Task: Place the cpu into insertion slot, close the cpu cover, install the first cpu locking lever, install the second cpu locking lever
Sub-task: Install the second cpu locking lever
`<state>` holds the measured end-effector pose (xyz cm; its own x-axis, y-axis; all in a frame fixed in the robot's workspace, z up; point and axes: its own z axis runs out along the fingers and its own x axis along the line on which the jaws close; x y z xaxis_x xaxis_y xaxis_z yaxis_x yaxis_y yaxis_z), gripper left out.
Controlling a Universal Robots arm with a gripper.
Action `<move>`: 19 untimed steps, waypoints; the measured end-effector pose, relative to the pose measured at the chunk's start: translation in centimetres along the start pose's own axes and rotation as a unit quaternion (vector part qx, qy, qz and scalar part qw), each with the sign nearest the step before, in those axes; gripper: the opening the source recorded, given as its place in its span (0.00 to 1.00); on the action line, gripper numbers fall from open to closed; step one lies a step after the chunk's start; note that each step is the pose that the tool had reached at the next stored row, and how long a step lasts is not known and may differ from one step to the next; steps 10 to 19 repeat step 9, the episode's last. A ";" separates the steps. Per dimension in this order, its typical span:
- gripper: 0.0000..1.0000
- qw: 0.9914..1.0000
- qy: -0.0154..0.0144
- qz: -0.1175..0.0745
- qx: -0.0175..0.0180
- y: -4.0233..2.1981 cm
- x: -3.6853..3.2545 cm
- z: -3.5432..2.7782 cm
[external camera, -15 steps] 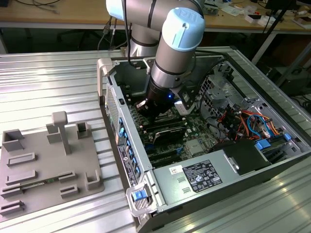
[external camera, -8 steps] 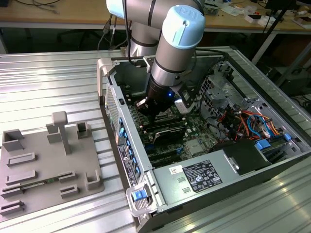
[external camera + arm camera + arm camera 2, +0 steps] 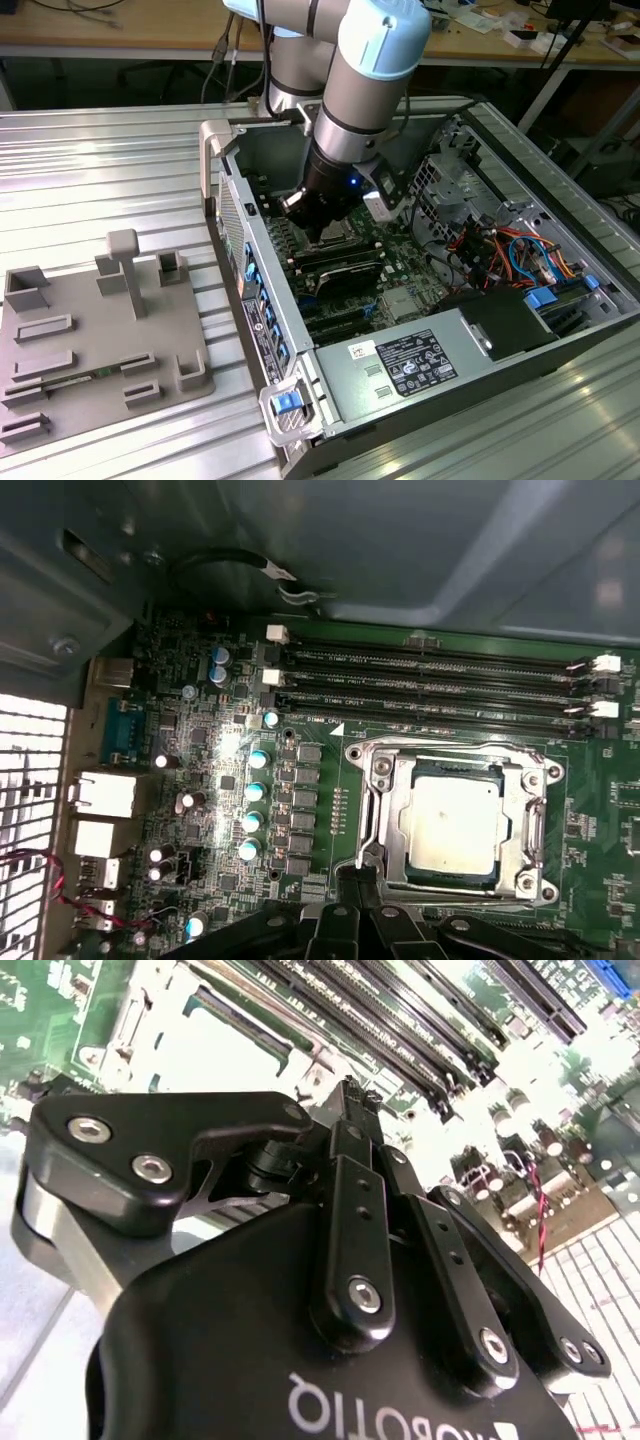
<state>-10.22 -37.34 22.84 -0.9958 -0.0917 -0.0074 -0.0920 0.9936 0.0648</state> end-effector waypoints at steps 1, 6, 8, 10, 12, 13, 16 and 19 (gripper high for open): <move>0.11 1.000 0.000 0.000 0.000 0.03 0.00 -0.17; 0.11 1.000 0.000 0.000 0.000 0.05 0.00 -0.31; 0.11 1.000 0.000 0.000 0.000 0.05 0.00 -0.32; 0.11 1.000 0.000 0.000 0.000 0.05 0.00 -0.33; 0.11 1.000 0.000 0.000 0.000 0.05 0.00 -0.33; 0.11 1.000 0.000 0.000 0.000 0.05 0.00 -0.33; 0.11 1.000 0.000 0.000 0.000 0.05 0.00 -0.33; 0.11 1.000 0.000 0.000 0.000 0.05 0.00 -0.33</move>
